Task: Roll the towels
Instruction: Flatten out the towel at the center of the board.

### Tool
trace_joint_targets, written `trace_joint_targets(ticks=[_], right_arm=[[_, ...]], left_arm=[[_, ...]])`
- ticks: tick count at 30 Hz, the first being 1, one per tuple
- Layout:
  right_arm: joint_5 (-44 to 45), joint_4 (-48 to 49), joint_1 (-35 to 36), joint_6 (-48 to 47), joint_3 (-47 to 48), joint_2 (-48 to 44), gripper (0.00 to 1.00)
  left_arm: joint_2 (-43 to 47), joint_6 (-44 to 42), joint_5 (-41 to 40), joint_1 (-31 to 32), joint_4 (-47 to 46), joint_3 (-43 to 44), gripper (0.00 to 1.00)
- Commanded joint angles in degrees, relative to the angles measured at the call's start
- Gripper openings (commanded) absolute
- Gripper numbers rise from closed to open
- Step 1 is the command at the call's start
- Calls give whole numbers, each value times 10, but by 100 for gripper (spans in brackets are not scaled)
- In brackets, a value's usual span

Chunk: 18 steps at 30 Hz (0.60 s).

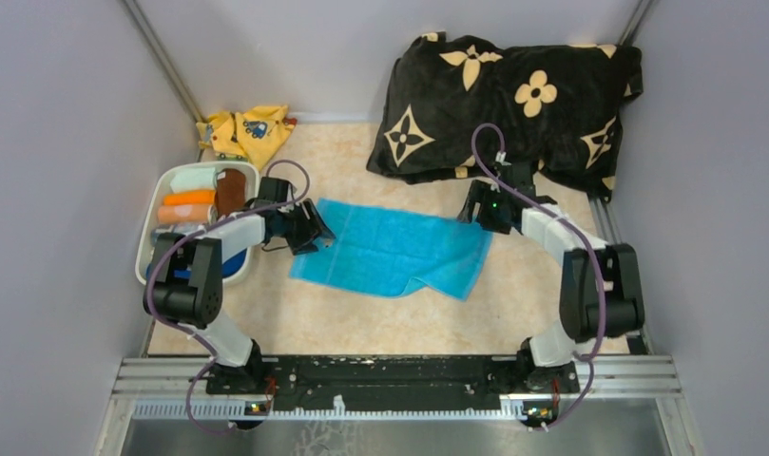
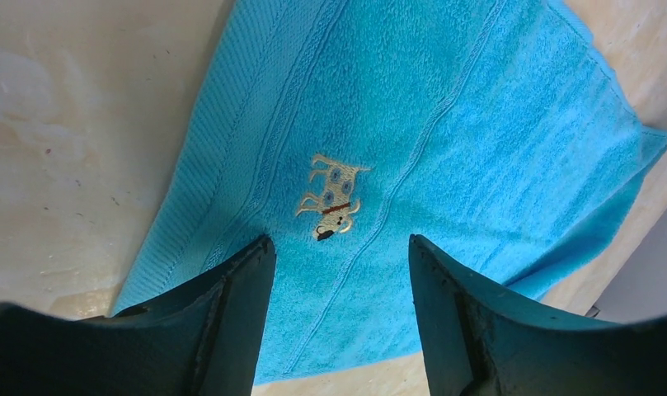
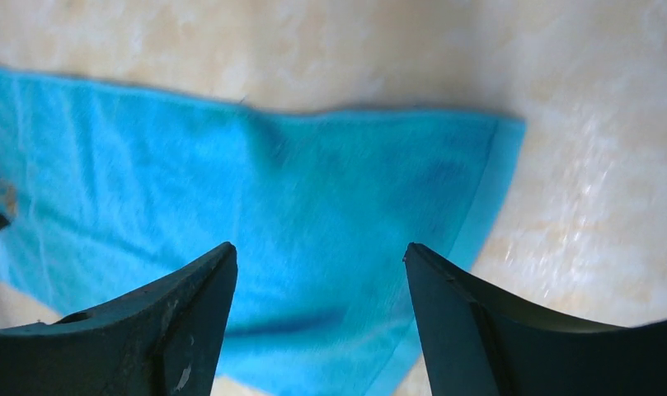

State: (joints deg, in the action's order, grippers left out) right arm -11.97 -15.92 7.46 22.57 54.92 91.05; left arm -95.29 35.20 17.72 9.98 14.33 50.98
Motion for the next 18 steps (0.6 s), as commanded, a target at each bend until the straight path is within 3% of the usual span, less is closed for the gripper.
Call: trace_joint_targets(ticks=[1, 5, 9, 15, 18], right_arm=[[-25, -64, 34, -4, -53, -128, 75], [-52, -70, 76, 47, -126, -208, 75], [-79, -14, 107, 102, -211, -268, 75], [-78, 63, 140, 142, -283, -267, 75], [-25, 15, 139, 160, -292, -261, 75]], left_arm=[[-7, -8, -84, -7, 22, -37, 69], [2, -4, -85, -8, 19, -49, 69], [4, -7, -91, -7, 25, -49, 69], [9, -5, -94, -8, 25, -54, 69], [17, -1, -94, -10, 29, -62, 69]])
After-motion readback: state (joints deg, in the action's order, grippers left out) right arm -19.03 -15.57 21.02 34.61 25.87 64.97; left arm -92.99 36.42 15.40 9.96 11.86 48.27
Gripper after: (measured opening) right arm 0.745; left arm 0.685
